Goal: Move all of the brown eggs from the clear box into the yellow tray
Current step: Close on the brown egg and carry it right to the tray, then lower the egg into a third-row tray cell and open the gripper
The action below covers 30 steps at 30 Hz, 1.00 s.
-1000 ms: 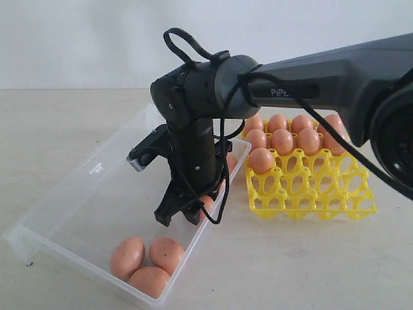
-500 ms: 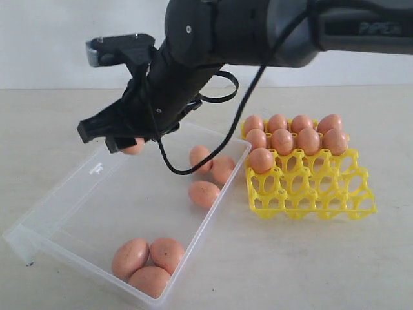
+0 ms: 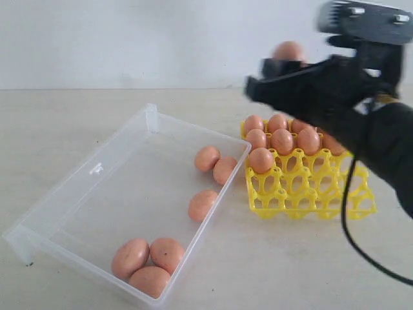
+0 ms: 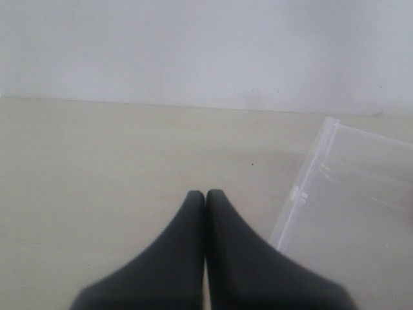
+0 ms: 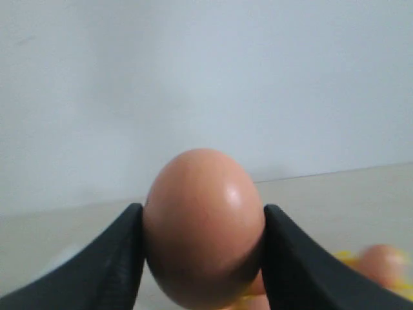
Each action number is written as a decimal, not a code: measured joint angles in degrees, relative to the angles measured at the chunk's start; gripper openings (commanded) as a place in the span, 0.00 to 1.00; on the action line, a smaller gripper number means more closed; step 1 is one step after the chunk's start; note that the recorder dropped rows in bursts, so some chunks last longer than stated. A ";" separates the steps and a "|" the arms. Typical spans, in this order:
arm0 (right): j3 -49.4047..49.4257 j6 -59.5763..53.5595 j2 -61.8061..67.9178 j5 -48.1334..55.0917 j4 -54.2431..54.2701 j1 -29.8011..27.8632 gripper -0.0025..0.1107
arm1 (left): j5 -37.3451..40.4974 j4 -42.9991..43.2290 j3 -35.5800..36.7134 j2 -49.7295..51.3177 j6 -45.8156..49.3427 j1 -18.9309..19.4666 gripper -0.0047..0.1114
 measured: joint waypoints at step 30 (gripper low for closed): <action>-14.49 87.57 34.82 -26.39 -125.29 -44.25 0.02 | 3.44 3.23 0.00 0.00 0.00 0.00 0.00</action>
